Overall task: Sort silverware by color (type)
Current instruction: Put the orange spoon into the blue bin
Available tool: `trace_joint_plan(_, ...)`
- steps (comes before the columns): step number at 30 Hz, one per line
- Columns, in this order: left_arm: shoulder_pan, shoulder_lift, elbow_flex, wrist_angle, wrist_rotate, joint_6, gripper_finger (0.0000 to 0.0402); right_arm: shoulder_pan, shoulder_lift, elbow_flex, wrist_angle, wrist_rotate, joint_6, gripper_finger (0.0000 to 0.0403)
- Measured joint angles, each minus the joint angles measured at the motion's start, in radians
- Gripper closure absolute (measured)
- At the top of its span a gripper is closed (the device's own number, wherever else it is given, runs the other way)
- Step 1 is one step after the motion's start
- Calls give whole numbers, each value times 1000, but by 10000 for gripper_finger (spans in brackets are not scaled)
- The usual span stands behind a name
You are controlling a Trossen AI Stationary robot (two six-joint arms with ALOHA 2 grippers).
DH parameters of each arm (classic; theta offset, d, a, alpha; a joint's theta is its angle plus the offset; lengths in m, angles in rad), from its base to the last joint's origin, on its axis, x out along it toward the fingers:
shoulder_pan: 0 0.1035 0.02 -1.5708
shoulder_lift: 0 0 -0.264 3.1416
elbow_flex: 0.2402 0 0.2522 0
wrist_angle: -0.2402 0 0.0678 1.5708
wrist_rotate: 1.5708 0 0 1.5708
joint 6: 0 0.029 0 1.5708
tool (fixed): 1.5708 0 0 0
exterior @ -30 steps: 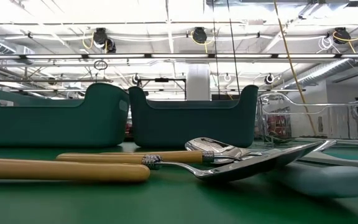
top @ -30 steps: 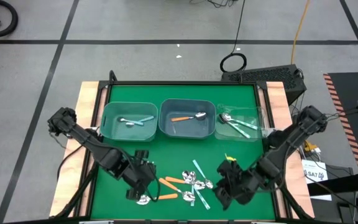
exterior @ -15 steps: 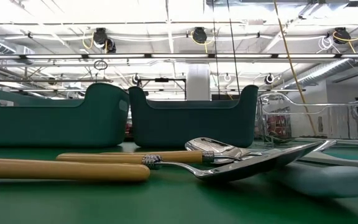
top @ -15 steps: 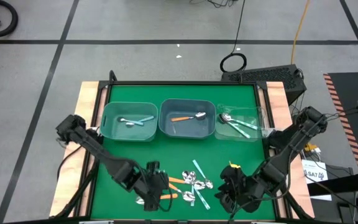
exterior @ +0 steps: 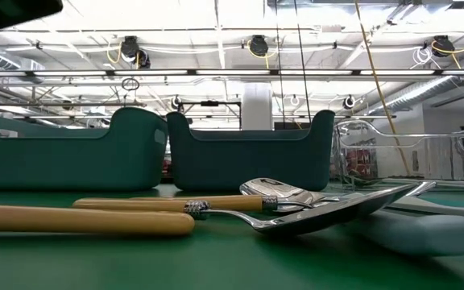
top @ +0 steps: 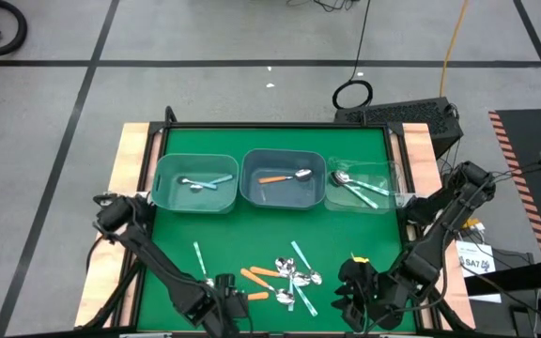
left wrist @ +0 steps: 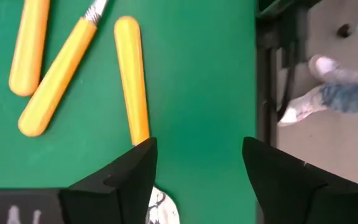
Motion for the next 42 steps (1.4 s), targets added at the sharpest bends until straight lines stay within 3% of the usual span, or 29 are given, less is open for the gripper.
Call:
trace_joint_plan(14, 66, 98, 0, -39, 31, 15, 163, 2, 0, 1, 0, 20, -21, 236)
trace_joint_plan(26, 69, 139, 6, -56, 70, -45, 267, 2, 0, 1, -11, 28, -54, 236)
trace_joint_plan(37, 89, 153, 4, -54, 77, 53, 346, 2, 0, 1, -15, 28, -54, 236)
trace_joint_plan(42, 104, 154, 3, -53, 72, 70, 352, 2, 0, 1, -15, 27, -50, 236)
